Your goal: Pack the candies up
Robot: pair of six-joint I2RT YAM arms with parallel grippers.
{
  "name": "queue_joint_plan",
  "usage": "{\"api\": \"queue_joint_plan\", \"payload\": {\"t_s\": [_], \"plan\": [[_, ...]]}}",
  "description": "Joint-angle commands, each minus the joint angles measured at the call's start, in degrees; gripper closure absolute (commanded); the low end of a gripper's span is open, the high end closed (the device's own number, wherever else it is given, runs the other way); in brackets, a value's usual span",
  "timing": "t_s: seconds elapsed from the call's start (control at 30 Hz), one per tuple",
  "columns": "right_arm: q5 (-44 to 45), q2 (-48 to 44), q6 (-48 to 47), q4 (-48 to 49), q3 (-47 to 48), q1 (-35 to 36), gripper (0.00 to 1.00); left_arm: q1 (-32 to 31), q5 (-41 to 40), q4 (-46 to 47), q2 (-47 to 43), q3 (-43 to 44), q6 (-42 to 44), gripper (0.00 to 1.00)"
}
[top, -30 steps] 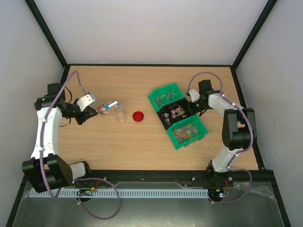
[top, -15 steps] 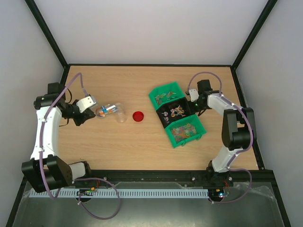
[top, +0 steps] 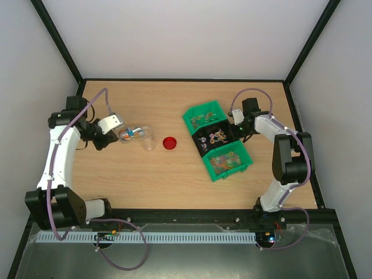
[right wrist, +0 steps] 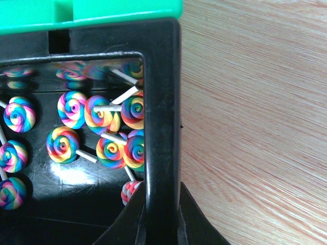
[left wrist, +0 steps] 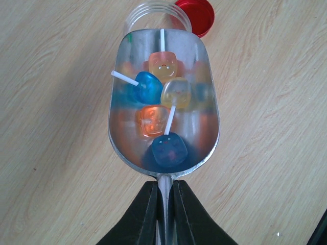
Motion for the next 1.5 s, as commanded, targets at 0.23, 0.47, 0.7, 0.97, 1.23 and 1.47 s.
{"api": "queue_joint_plan", "payload": {"t_s": [0.23,0.47,0.7,0.97,1.23,1.47], "plan": [[-3.0,-1.8,1.5,0.4,1.9,0.3,0.99,-3.6,-4.3,0.7,2.1,4.0,-2.9,0.98],[-3.5,-1.9,1.6,0.6,1.9,0.3,0.99,-4.3,-6.4,1.1,3.9,5.4,-3.4,0.98],[-3.4,-1.8,1.4,0.8,1.9,0.3,0.99,-5.9,-7.4,-0.5,4.8,6.7,-3.1,0.98],[-3.7,-1.6,1.5,0.9,2.2,0.3,0.99,-6.8,-9.5,-0.9,5.1,6.4,-3.2,0.98],[-4.0,-1.3,1.7,1.0,2.1,0.3,0.99,-7.9,-11.0,-1.4,5.4,6.5,-3.6,0.98],[-4.1,-1.4,1.8,1.2,2.0,0.3,0.99,-8.5,-12.4,-1.6,5.8,6.9,-3.7,0.98]]}}
